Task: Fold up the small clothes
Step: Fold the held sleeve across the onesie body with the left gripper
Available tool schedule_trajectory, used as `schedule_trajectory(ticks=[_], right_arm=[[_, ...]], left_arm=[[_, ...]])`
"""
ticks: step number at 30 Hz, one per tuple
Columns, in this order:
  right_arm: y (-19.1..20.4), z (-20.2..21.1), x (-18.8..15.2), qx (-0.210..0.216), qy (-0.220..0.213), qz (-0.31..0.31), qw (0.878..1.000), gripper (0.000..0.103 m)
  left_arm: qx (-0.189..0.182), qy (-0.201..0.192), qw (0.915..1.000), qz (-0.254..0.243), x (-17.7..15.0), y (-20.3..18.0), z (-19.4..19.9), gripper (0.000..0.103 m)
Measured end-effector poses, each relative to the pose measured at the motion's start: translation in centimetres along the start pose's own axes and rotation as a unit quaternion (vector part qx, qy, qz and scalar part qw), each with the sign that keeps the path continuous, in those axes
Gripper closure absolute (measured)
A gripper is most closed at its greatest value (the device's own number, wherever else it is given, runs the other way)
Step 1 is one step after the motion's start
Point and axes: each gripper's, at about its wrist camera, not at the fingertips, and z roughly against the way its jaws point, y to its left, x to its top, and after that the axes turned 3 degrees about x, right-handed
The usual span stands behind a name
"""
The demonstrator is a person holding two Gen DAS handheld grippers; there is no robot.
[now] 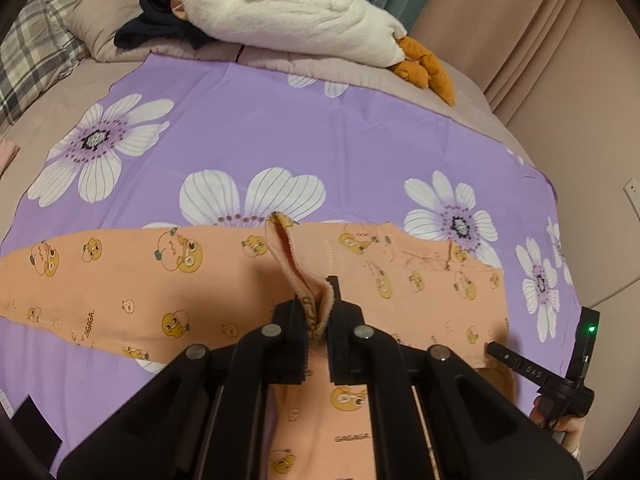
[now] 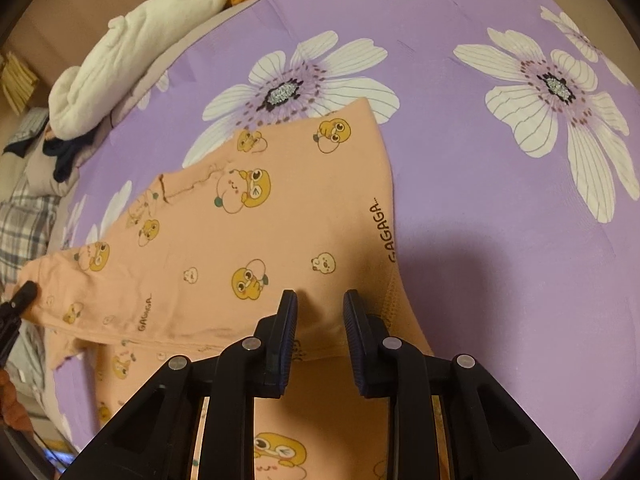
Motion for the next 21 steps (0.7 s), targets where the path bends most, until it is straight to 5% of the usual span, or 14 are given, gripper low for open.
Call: schedule_trajectory(ticks=[21], right_arm=[[0.5,-0.7,0.2,-0.024,0.004,0.004,1.0,0.076]], left_arm=[[0.034,0.065,0.997,0.024,-3.2,3.8,-4.8,0.096]])
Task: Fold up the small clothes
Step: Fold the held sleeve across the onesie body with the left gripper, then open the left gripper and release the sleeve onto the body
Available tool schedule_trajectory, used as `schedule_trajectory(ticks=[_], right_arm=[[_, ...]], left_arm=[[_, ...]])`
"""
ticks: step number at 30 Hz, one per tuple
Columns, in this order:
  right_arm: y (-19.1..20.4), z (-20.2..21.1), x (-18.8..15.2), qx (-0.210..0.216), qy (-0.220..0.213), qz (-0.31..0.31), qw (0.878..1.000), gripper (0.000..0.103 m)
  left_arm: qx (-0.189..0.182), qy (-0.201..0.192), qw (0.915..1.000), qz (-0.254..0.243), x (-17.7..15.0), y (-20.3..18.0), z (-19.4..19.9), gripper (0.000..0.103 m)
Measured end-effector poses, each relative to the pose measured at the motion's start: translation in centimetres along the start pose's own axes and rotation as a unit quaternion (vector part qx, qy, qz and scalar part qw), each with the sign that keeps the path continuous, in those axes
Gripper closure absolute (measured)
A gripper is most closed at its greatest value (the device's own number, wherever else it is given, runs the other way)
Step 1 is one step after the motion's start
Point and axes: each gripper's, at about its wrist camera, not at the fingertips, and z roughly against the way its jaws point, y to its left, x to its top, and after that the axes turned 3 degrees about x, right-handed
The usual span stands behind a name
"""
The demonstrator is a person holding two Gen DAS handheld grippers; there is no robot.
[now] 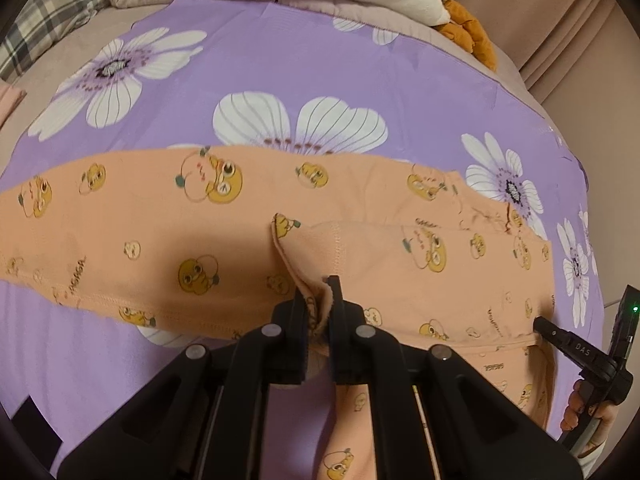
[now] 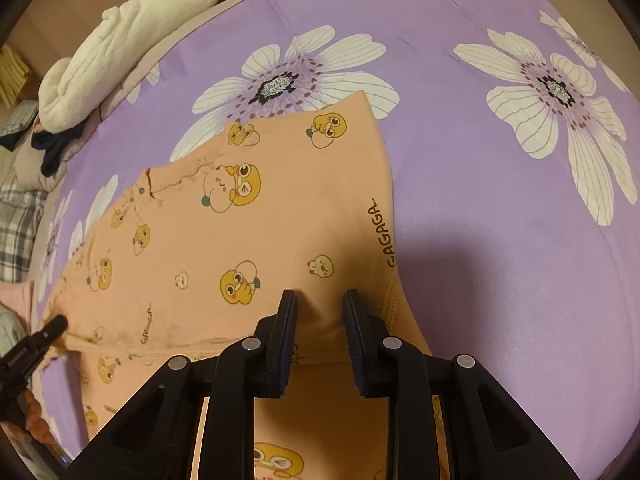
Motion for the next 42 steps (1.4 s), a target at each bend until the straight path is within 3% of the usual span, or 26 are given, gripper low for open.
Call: schedule_trajectory(ticks=[22,34,37,39,42], right_arm=[[0.2,-0.3,-0.1,-0.014,-0.004,0.002,1.0,0.076],[0.7,-0.4,-0.2,-0.039,-0.009,0.011,0.999,0.076],[0.7,-0.1,-0.3,-0.029,-0.007,0.012,0.999,0.065],[0.7,0.5,-0.5,-0.012,-0.003,0.006,1.0,0.05],[1.2,2.1,-1.1,-0.024,-0.018,0.012,0.999,0.041]], left_arm=[[0.018,0.016,0.9996,0.015,-1.1,1.1,-2.0,0.09],[0.003,0.031,0.998,0.055,-1.5,2.2,-1.1,0.086],[-0.015,0.042,0.9958,0.081,-1.5,3.2,-0.5,0.082],[-0.015,0.041,0.9954,0.086,-1.7,3.3,0.2,0.078],[0.012,0.033,0.9959,0.084,-2.2,3.1,2.1,0.057]])
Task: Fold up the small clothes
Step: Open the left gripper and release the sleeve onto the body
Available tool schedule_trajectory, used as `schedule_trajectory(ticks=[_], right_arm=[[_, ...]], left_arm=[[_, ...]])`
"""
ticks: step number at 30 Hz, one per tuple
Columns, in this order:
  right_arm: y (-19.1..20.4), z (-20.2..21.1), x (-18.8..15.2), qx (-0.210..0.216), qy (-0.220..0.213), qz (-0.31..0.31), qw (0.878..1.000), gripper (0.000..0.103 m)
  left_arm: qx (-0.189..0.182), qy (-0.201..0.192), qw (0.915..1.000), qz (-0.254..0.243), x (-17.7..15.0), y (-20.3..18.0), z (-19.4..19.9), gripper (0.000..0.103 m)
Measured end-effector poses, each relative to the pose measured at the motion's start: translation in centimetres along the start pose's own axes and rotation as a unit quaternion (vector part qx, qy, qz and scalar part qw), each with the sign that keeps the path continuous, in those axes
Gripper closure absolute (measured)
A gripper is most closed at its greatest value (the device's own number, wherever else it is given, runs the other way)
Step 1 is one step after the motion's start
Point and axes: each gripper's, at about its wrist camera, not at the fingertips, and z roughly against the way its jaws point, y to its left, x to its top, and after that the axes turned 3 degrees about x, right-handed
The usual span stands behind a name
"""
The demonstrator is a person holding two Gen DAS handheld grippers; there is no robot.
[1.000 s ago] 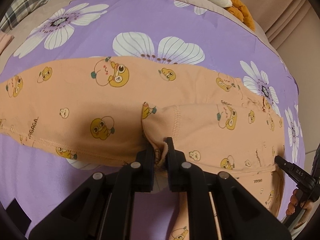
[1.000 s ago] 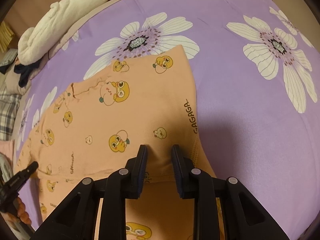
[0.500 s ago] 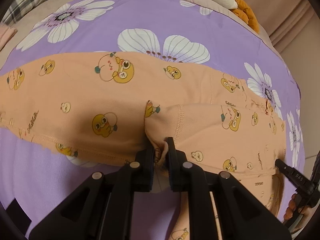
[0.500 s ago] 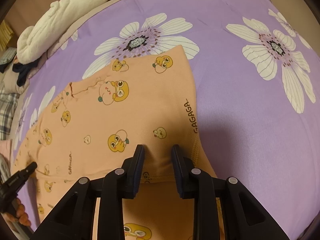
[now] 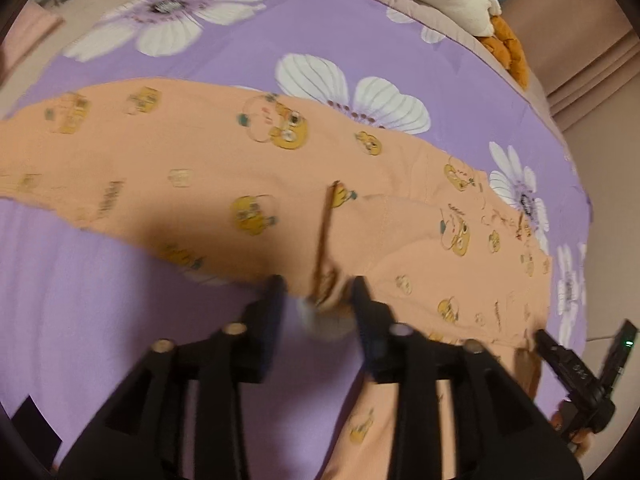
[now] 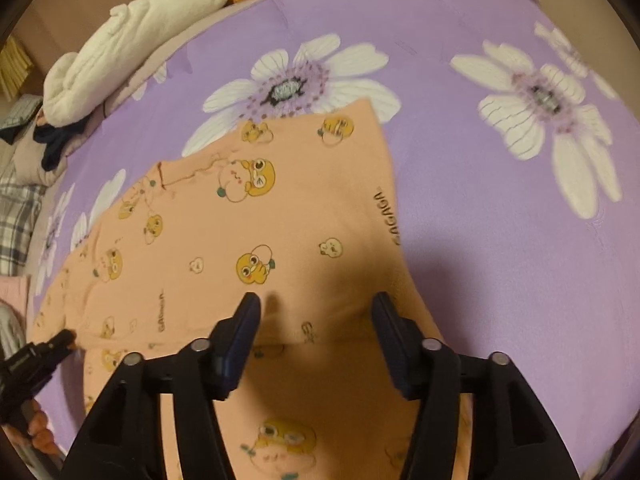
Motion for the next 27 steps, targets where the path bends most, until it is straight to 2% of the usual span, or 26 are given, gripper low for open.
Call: schedule_trajectory(ticks=[2,5,7,11,14,18,23,27], right_arm=[[0.5,1.6,-0.3,-0.011,-0.016,0.011,1.0,0.035],[1.4,4.5,-0.6,-0.009,-0.043,0.029,0.999,0.031],[2.3,6.7,-1.0,-0.017,-0.066,0.046,0.997,0.027],[3.9,10.6,-1.4,-0.009,-0.119,0.056,0.991,0.007],[5.1,13.3,-1.9,-0.005,-0.159,0.075,0.984,0.006],[6.8,16.3,-2.8,-0.006,-0.212,0.1,0.972,0.004],[8.5,18.6,-4.0,0.016,-0.239,0.107,0.965,0.003],[9.2,19.2,-4.7,0.026,-0.251,0.112,0.961,0.003]], left_arm=[[0.0,-0.018,0.9998,0.008,-0.4,0.1,1.7,0.034],[-0.027,-0.042,0.9987,0.008,-1.1,-0.3,4.6,0.02],[-0.038,-0.056,0.9977,-0.001,-1.5,-0.9,6.4,0.016],[-0.046,-0.095,0.9941,-0.023,-2.2,-2.2,10.0,0.005],[-0.052,-0.115,0.9915,-0.031,-2.8,-2.8,11.9,0.001],[-0.073,-0.132,0.9876,-0.043,-3.5,-3.3,13.8,0.0],[-0.069,-0.161,0.9826,-0.062,-4.5,-3.1,15.7,0.0],[-0.055,-0.167,0.9838,-0.038,-4.3,-1.2,15.5,0.0]])
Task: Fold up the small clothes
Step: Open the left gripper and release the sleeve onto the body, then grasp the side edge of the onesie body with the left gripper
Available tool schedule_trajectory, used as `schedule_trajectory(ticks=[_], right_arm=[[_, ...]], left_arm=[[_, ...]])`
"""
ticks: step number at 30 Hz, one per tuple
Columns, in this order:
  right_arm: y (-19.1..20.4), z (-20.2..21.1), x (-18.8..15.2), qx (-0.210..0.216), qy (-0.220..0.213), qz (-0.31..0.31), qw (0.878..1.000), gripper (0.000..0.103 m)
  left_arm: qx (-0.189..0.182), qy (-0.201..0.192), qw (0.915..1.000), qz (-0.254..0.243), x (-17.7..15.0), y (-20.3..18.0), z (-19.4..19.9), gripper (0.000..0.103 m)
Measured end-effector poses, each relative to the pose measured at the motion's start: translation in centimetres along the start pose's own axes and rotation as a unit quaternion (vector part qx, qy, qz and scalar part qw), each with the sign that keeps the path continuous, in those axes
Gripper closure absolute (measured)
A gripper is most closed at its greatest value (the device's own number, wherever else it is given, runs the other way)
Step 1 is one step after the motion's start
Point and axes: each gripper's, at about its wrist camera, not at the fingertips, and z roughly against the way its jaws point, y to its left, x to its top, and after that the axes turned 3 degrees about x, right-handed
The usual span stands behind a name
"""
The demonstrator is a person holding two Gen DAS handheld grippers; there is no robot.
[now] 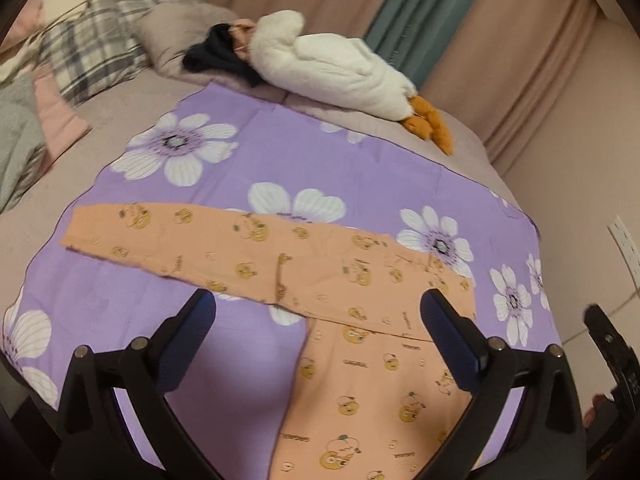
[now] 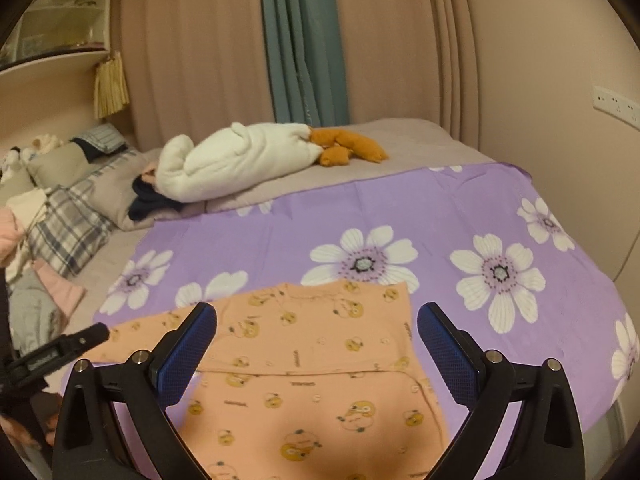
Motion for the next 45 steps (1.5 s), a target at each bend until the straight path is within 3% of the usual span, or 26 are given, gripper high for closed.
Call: schedule_trajectory(ticks=[6,8,15,17,20,27,30,34,37,42,45], right_arm=[[-0.2,-1.2,-1.0,0.006,0.021,-0.014,1.0,0.003],[-0.4,-1.8,-1.3,0.007,0.033,-0.022,0.999,0.003],[-1.0,-3.1,-2.0,-0.002,0.057,-0.031,0.998,0.003],[-1.4,-3.5,-2.1,-0.008,0.064,-0.034,0.997,0.003],[-2.1,-4.1,-2.3,-0.016,0.076,-0.041,0.996,0.003],[-3.8,-5.7,-2.7,-0.037,0.099,-0.062,0.992,0.003],[-4.1,-6.3,-3.0,-0.045,0.109,-0.066,0.991,0.003],[-4.2,-6.7,-3.3,-0.051,0.118,-0.066,0.99,0.003],[-4.2,-6.8,-3.3,-0.051,0.119,-0.068,0.989,0.003],[-4.1,-6.9,-3.4,-0.05,0.12,-0.072,0.989,0.003],[-4.1,-7.0,-3.4,-0.049,0.117,-0.074,0.989,0.003]], left_arm=[[0.061,0.012,0.9958,0.068,-0.1,5.7,-2.3,0.004],[0.087,0.013,0.9916,0.095,-0.1,8.0,-3.2,0.008],[0.127,0.014,0.9753,0.18,1.0,14.7,-5.9,0.014],[0.138,0.02,0.9701,0.199,1.3,16.5,-6.9,0.022],[0.127,0.017,0.9623,0.24,1.4,19.3,-7.7,0.037],[0.142,0.015,0.9413,0.306,1.1,24.3,-8.7,0.045],[0.137,0.0,0.935,0.327,1.1,26.0,-8.7,0.055],[0.123,-0.02,0.9306,0.344,1.6,27.3,-8.8,0.064],[0.113,-0.009,0.9344,0.338,2.0,27.8,-9.8,0.098],[0.142,-0.022,0.9419,0.304,2.4,26.3,-9.6,0.097],[0.101,-0.033,0.9448,0.31,3.1,25.5,-8.7,0.097]])
